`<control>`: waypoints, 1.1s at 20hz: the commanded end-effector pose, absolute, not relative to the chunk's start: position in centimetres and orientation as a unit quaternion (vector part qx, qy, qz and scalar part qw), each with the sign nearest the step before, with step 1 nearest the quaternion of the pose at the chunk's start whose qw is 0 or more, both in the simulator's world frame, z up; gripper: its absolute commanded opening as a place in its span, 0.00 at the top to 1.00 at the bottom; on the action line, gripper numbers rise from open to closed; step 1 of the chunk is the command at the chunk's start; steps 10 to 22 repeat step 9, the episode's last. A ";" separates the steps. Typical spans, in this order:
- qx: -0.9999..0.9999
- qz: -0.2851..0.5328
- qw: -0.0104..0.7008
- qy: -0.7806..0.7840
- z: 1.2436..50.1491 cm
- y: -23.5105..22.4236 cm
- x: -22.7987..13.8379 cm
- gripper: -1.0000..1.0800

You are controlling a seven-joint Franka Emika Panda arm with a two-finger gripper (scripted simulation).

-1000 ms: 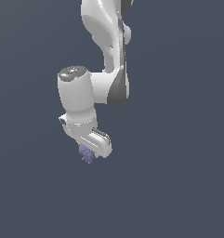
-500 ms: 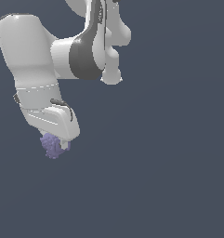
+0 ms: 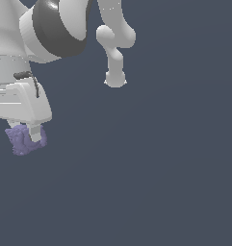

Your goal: Pick up the object and move it to a goal position.

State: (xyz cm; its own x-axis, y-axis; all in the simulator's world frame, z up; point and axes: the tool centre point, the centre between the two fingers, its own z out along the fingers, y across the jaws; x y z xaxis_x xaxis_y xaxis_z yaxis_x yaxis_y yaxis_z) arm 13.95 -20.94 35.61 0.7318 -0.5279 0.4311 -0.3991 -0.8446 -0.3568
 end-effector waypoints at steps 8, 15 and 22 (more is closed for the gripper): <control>-0.920 -0.276 0.128 0.247 36.9 -21.8 14.1 1.00; -0.920 -0.276 0.128 0.247 36.9 -21.8 14.1 1.00; -0.920 -0.276 0.128 0.247 36.9 -21.8 14.1 1.00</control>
